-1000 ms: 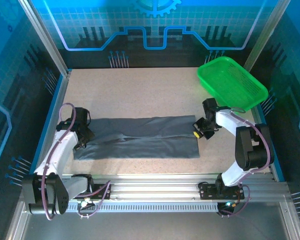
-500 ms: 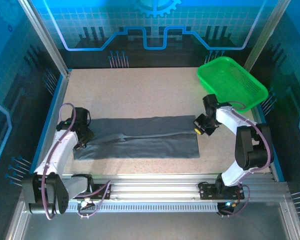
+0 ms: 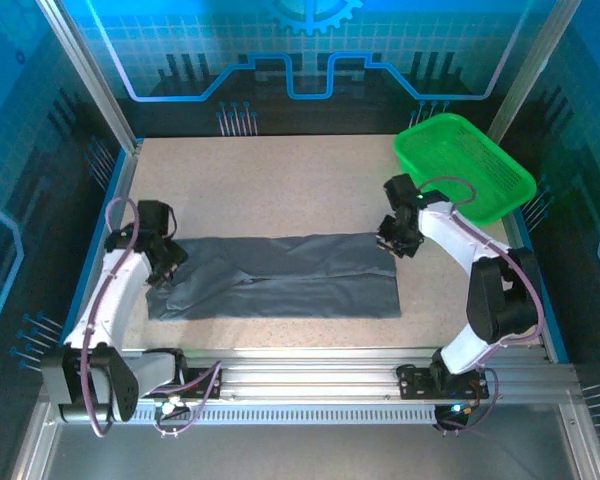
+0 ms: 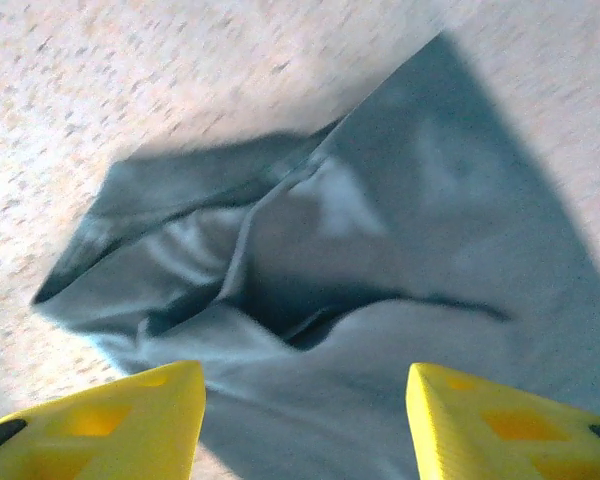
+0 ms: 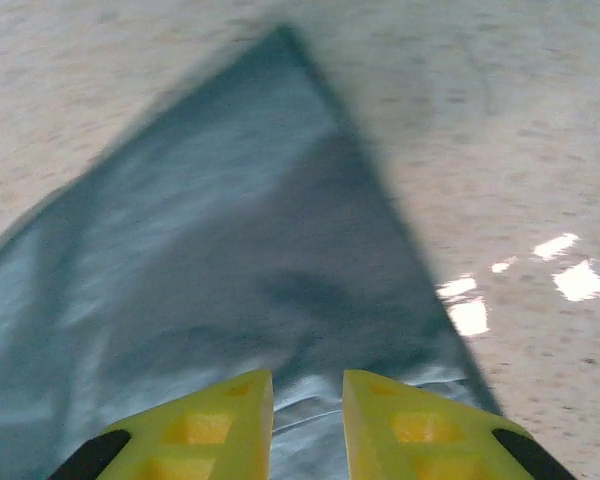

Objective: Fold and stack the t-shirts

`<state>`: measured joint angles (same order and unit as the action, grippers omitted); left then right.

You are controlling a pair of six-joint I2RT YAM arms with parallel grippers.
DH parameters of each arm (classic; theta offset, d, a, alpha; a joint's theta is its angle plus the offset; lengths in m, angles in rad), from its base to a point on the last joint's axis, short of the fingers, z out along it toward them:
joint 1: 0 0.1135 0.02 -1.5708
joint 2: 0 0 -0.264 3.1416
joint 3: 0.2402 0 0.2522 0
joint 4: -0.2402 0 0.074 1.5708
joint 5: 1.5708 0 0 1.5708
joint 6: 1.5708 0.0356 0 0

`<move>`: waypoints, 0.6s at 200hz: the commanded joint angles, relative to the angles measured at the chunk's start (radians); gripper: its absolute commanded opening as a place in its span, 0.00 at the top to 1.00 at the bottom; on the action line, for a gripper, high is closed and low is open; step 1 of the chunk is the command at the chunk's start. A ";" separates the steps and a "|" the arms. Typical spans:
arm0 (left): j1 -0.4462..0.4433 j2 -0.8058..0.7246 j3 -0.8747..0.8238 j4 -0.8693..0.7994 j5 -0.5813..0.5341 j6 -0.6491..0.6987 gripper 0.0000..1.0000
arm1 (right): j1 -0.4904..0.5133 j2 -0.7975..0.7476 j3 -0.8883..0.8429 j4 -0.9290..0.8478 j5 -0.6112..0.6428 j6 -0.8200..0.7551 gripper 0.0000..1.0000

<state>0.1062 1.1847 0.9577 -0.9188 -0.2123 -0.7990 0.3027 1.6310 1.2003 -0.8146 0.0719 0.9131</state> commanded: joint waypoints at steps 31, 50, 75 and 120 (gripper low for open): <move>0.084 0.365 0.149 0.181 0.333 0.077 0.55 | 0.062 0.211 0.089 -0.007 -0.084 -0.057 0.75; 0.086 0.478 0.197 0.177 0.336 0.137 0.55 | 0.040 0.302 0.162 -0.048 -0.086 -0.105 0.75; 0.140 0.540 0.287 0.112 0.226 0.218 0.47 | 0.027 0.425 0.303 -0.165 -0.044 -0.180 0.74; 0.261 0.582 0.314 0.223 0.363 0.326 0.42 | -0.001 0.523 0.382 -0.242 -0.030 -0.210 0.74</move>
<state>0.3298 1.7393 1.2354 -0.7383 0.0589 -0.5777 0.3241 2.1185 1.5684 -0.9699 0.0189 0.7383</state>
